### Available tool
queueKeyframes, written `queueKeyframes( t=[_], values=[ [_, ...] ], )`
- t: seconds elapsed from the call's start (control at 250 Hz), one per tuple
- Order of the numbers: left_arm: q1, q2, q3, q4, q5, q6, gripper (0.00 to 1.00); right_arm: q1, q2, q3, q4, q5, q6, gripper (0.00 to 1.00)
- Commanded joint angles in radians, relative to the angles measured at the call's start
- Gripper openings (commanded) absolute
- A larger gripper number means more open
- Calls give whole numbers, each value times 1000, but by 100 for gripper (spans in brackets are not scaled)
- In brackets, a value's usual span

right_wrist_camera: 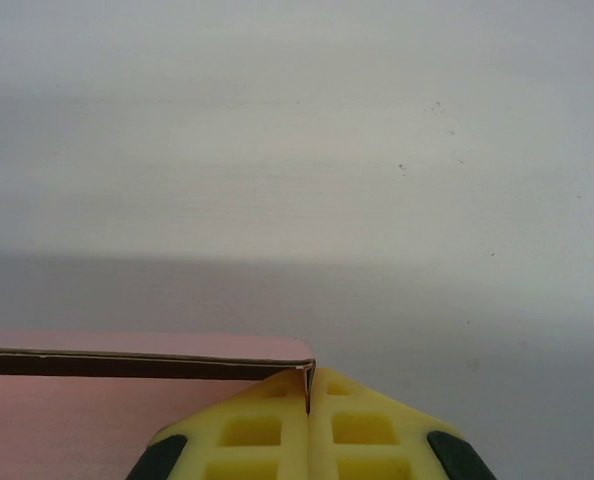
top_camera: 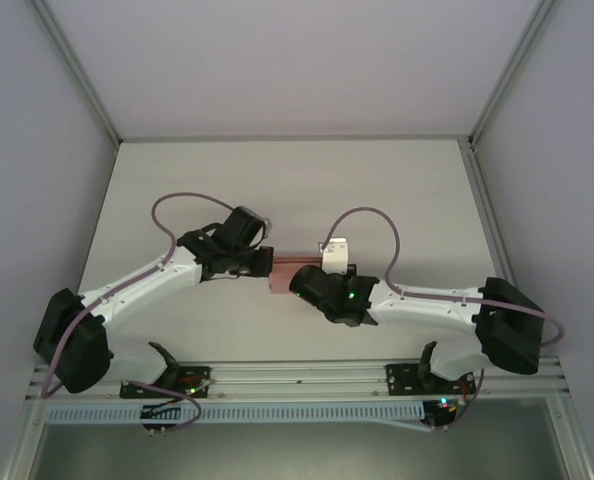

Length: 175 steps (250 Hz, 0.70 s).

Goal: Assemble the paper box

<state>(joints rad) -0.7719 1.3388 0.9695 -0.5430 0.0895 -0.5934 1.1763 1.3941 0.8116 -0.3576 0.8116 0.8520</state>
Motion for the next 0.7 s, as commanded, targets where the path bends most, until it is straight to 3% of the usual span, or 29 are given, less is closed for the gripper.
queueKeyframes(
  t=[0.0,0.168,0.268,0.463,0.591,0.695],
  values=[
    [-15,-3,-48,64,62,-44,0,17,2,-37,-42,-77,35,0],
    [-50,-16,-91,71,26,8,0,21,-22,-68,4,-73,13,0],
    [-140,-29,-142,87,-89,93,0,28,-45,-126,102,-64,-28,0],
    [-280,-56,-312,238,-274,88,0,37,-73,-245,330,-81,-127,0],
    [-302,-81,-346,256,-352,48,0,39,-134,-253,322,-91,-115,12],
    [-302,-104,-345,252,-376,40,0,37,-219,-266,324,-107,-115,38]
  ],
)
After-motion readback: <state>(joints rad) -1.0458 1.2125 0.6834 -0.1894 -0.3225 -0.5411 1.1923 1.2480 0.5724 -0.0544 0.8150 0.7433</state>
